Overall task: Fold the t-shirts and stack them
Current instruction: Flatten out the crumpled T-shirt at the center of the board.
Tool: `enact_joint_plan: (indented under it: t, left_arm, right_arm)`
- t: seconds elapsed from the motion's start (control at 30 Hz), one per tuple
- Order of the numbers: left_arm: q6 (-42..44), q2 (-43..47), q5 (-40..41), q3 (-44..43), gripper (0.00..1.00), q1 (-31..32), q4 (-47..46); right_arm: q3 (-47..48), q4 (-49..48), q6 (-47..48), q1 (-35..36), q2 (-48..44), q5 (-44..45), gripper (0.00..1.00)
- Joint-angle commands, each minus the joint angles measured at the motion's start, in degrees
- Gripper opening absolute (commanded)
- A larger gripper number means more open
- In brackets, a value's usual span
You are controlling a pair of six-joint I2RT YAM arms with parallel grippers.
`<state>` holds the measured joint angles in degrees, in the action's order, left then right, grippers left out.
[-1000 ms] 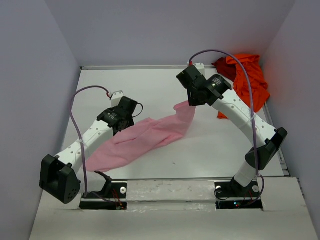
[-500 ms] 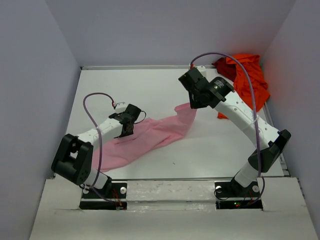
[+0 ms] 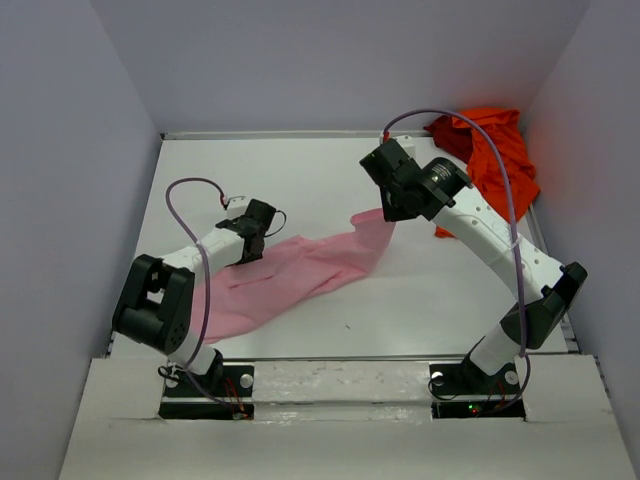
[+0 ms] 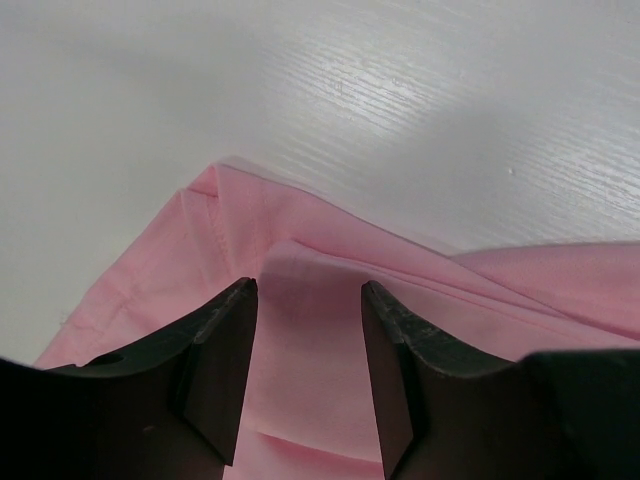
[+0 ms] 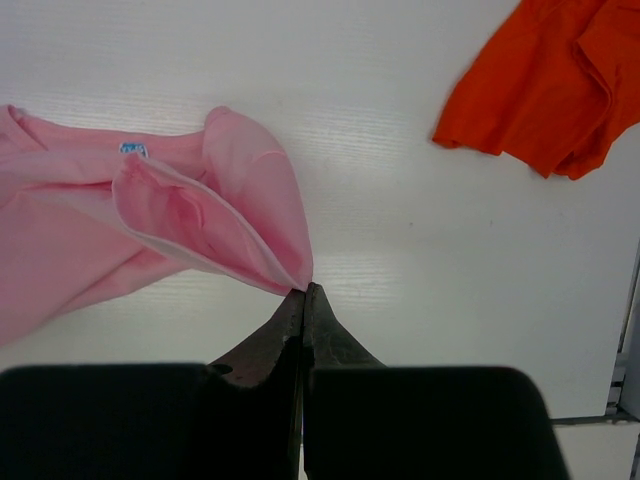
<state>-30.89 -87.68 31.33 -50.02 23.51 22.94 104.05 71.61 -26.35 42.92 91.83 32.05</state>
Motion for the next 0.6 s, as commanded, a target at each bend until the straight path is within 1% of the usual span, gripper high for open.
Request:
enact_joint_plan:
  t: [0.0,0.43,0.57]
  left_arm:
    - [1.36,-1.26,1.63,-0.96,0.57,-0.74,-2.19]
    - [2.33,-1.79,-1.36,2.29,0.56,-3.56,-5.01]
    - [2.68,-2.93,-2.41,2.03,0.46,-3.64,-4.83]
  right_arm:
    - [0.71,-0.51,0.25,0.33,-1.39,-0.23,0.00]
    - [2.74,0.28,0.77,0.33,0.89,-0.06,0.00]
    - [3.79,0.28,1.30,0.33,1.51,0.29,0.00]
